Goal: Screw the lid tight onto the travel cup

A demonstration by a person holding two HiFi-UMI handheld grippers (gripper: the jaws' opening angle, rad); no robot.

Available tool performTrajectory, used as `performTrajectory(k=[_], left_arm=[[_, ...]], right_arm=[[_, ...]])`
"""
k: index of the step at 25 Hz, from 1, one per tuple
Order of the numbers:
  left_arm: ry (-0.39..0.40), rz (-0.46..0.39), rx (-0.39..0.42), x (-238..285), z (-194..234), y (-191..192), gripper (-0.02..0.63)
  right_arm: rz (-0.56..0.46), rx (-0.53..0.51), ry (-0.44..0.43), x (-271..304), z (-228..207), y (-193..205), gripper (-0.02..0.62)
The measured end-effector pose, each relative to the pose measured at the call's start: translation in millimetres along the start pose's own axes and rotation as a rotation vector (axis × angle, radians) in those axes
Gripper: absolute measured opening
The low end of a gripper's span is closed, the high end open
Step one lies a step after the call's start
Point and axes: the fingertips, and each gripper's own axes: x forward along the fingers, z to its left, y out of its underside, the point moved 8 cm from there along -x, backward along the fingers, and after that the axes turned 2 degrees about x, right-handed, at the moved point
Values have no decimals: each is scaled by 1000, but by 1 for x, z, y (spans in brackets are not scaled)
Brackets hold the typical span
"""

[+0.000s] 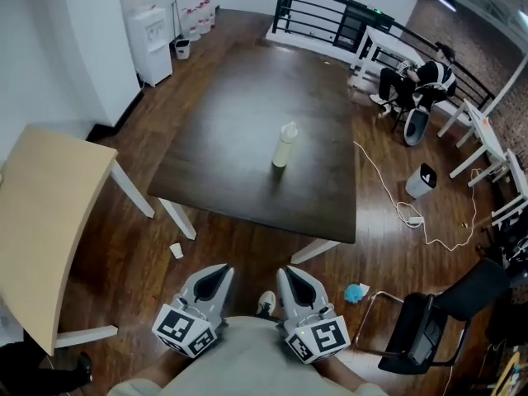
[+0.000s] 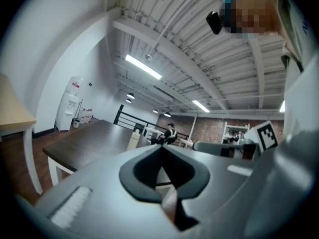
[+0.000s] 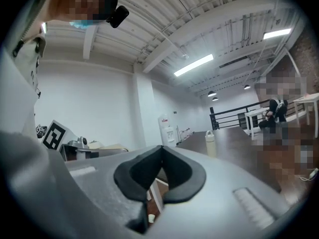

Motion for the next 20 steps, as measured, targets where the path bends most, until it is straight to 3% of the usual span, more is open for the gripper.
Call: performTrajectory(k=[6,20], left_arm=[[-53,-3,25,42,-11,-3,2],[-83,132,54,90,-21,5,2]], right_arm=[[-5,14,-75,21,-47,-11,-3],[62,117,-85,34,-104,12,-3]])
